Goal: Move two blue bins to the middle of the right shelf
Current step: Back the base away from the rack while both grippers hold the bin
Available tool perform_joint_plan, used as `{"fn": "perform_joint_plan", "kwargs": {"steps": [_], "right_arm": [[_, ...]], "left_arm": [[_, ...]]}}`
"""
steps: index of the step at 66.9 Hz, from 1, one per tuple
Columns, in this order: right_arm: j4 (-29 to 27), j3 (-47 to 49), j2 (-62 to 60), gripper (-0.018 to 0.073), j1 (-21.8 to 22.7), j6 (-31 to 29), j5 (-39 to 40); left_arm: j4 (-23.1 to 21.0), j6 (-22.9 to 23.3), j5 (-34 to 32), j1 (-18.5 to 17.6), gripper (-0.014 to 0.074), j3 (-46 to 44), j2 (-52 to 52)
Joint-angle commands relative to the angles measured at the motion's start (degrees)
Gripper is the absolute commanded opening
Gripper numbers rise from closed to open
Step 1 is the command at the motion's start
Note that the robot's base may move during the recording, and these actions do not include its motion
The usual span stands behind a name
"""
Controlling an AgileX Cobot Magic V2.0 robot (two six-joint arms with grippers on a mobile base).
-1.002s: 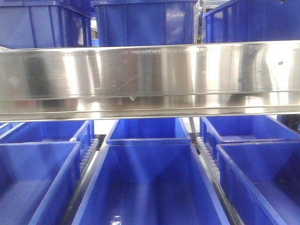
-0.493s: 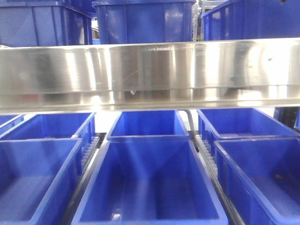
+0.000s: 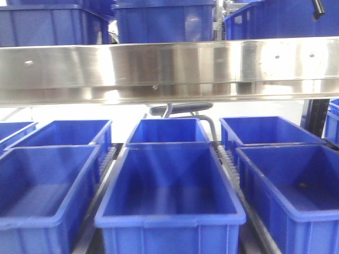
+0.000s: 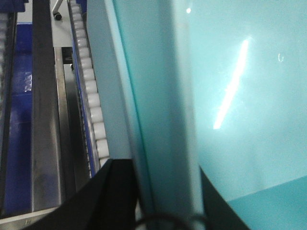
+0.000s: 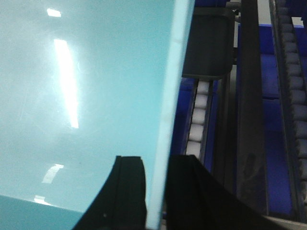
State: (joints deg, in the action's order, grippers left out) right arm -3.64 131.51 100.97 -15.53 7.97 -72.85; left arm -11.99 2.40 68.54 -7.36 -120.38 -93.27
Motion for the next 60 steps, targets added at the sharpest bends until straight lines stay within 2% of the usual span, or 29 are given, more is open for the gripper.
{"fn": "perform_joint_plan", "kwargs": {"steps": [1,60], "right_arm": [[-3.55,0.73,-0.34,-0.0167,-0.41,-1.13,4.83],[-3.53,0.73,-0.34,-0.0167,-0.41,-1.13,5.18]], "left_arm": [[-6.26,-0.45,-5.39,-0.35,-0.0111,-1.27,1.29],[-6.26,-0.45,-5.49,-0.35,-0.0111,-1.27,1.29]]}}
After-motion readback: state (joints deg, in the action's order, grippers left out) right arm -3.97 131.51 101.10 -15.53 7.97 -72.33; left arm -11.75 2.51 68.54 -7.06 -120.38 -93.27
